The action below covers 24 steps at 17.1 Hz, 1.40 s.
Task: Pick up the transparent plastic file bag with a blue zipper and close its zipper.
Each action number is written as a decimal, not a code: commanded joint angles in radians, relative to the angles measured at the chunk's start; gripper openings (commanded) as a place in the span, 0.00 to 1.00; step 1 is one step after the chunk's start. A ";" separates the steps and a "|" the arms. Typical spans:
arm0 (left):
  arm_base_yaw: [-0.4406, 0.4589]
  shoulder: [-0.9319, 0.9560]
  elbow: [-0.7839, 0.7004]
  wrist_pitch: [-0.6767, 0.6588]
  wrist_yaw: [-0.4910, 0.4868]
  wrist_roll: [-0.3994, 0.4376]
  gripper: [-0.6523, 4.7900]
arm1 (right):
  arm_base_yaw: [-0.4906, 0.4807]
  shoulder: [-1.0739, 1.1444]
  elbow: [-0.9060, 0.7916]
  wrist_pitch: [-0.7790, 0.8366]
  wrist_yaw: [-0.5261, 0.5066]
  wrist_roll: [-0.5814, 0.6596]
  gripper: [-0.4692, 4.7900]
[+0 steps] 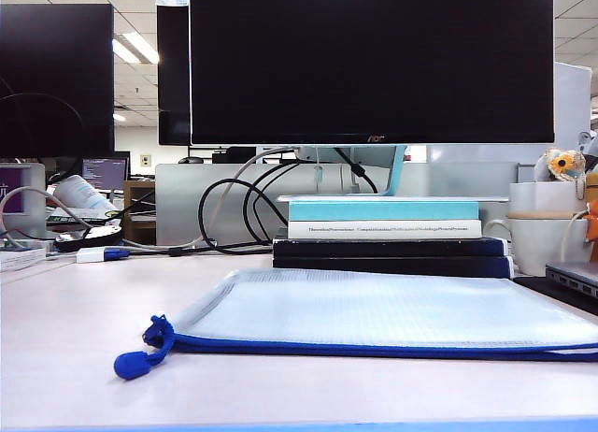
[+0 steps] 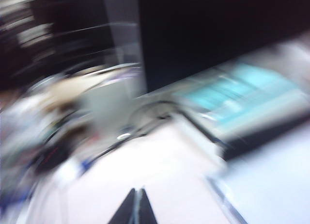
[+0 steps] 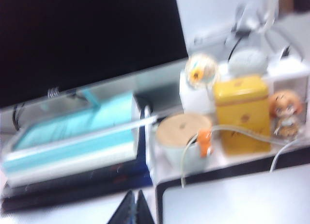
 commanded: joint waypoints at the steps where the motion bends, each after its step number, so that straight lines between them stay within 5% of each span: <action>1: 0.002 0.171 0.089 -0.002 0.199 0.246 0.11 | 0.000 0.161 0.086 0.010 -0.141 -0.002 0.08; 5: 0.002 0.343 0.113 -0.011 0.199 0.316 0.11 | 0.005 0.443 0.229 0.015 -0.600 -0.008 0.08; 7: 0.002 0.385 0.113 -0.013 0.159 0.311 0.11 | 0.034 0.552 0.280 0.006 -0.698 -0.008 0.08; 10: 0.001 0.416 0.114 -0.018 0.067 0.282 0.11 | 0.231 0.797 0.396 0.000 -0.702 -0.015 0.08; 13: 0.001 0.416 0.114 -0.018 0.079 0.293 0.11 | 0.460 1.031 0.502 0.000 -0.685 -0.021 0.08; 15: 0.001 0.416 0.123 -0.061 0.104 0.291 0.11 | 0.557 1.182 0.595 -0.045 -0.584 -0.041 0.09; 18: 0.001 0.417 0.163 -0.271 0.137 0.315 0.13 | 0.655 1.354 0.712 -0.186 -0.580 -0.062 0.32; 19: 0.001 0.417 0.163 -0.267 0.135 0.314 0.36 | 0.731 1.371 0.713 -0.185 -0.471 -0.061 0.32; 24: 0.001 0.417 0.163 -0.259 0.134 0.312 0.36 | 0.774 1.538 0.801 -0.173 -0.450 -0.060 0.32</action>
